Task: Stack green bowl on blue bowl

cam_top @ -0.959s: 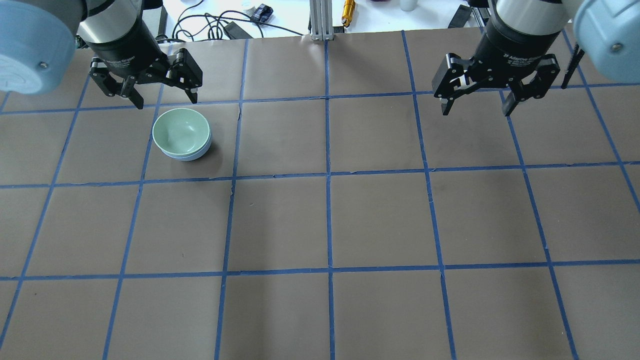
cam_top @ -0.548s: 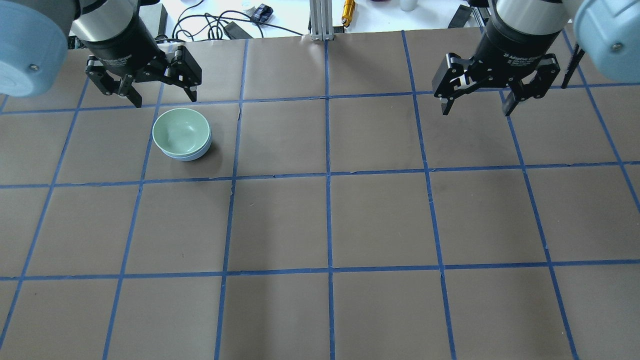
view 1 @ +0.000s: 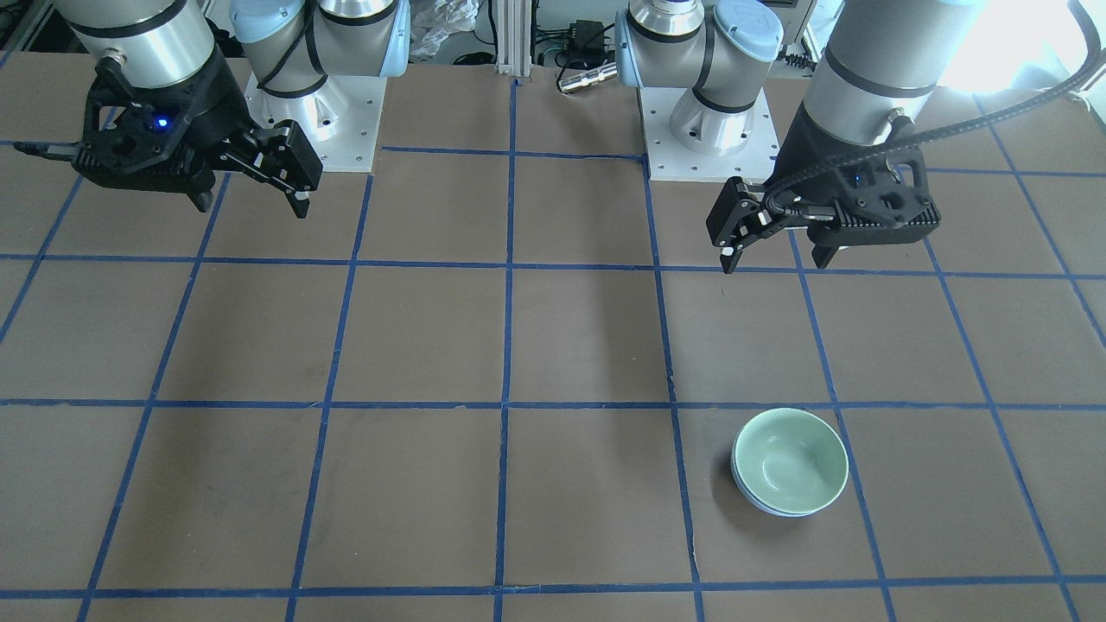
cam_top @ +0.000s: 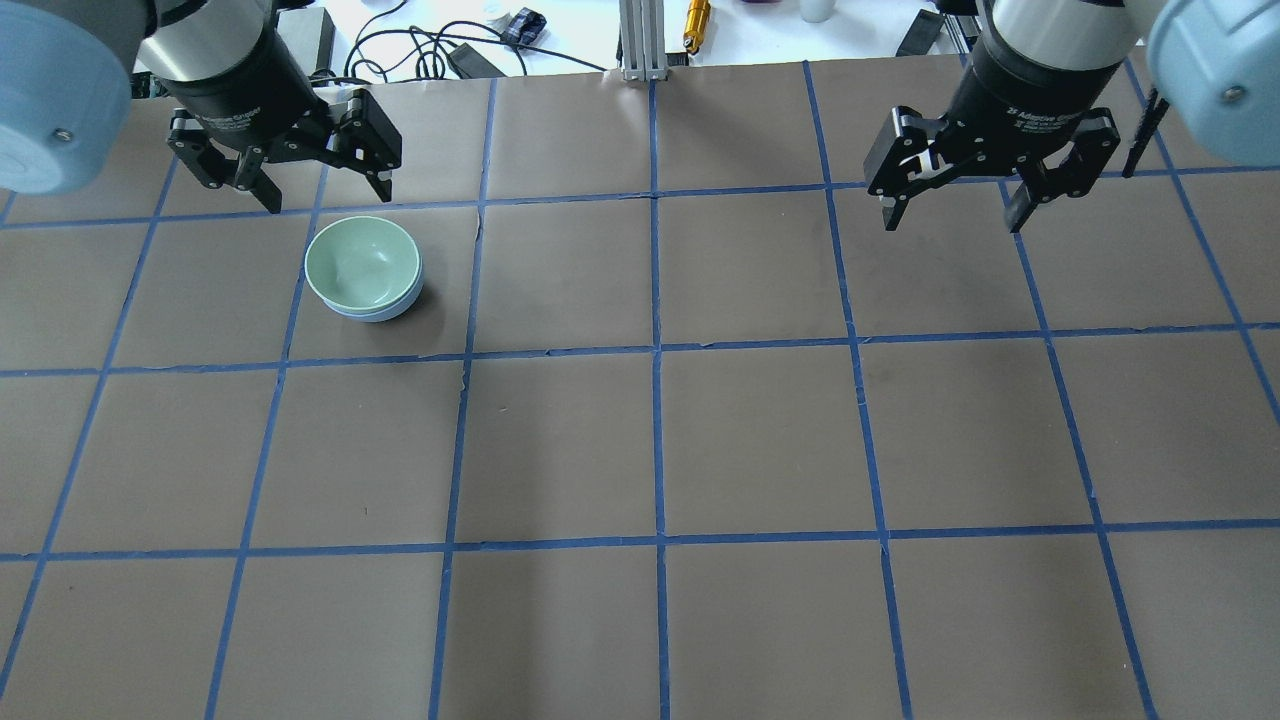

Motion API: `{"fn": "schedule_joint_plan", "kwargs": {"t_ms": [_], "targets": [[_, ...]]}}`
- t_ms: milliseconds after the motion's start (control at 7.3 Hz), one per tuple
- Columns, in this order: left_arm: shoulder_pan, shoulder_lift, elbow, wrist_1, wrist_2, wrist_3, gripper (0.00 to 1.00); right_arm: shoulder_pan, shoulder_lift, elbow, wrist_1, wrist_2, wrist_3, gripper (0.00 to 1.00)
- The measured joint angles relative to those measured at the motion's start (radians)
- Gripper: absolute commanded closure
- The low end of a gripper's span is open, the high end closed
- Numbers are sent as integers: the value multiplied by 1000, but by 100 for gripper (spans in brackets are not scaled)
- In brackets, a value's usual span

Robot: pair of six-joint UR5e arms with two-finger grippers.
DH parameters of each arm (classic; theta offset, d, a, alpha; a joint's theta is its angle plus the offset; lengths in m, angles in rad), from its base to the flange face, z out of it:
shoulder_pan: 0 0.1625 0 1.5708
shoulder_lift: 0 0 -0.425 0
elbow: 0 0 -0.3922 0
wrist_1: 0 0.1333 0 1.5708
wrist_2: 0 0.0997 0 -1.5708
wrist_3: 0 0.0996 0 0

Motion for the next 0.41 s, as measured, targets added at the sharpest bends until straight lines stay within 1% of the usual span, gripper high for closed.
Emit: {"fn": "schedule_joint_plan", "kwargs": {"t_ms": [411], "targets": [[4, 0, 0, 4, 8, 0, 0, 0, 0, 0, 1, 0, 0, 0]]}}
